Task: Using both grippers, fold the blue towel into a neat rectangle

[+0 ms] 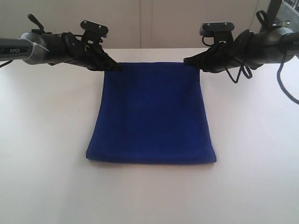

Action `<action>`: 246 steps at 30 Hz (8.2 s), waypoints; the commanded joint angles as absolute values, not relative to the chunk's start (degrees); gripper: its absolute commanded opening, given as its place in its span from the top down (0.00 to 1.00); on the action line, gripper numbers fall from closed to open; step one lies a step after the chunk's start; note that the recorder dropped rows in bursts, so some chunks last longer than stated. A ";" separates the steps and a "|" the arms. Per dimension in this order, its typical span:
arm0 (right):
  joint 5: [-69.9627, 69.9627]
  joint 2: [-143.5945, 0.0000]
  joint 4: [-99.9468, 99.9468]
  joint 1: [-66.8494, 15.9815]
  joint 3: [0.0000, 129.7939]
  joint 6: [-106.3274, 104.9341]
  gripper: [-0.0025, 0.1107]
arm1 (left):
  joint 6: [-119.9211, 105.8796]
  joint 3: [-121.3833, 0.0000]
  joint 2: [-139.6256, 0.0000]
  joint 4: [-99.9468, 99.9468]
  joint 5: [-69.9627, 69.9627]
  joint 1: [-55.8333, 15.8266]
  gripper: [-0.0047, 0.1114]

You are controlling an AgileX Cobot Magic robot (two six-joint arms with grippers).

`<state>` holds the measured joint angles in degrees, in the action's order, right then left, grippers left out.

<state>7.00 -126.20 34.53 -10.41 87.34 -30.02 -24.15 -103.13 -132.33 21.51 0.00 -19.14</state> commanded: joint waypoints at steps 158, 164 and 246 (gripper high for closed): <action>31.11 -104.18 31.55 -21.04 55.88 -20.54 0.98 | -25.50 -67.29 -107.19 29.36 33.19 -24.65 0.96; 31.94 -106.44 31.65 -21.04 55.85 -20.54 0.98 | -25.50 -65.47 -108.30 29.51 32.63 -24.65 0.96; 38.51 -95.57 10.66 -23.35 50.55 -67.45 0.73 | -77.62 -64.65 -99.57 25.94 42.90 -24.65 0.65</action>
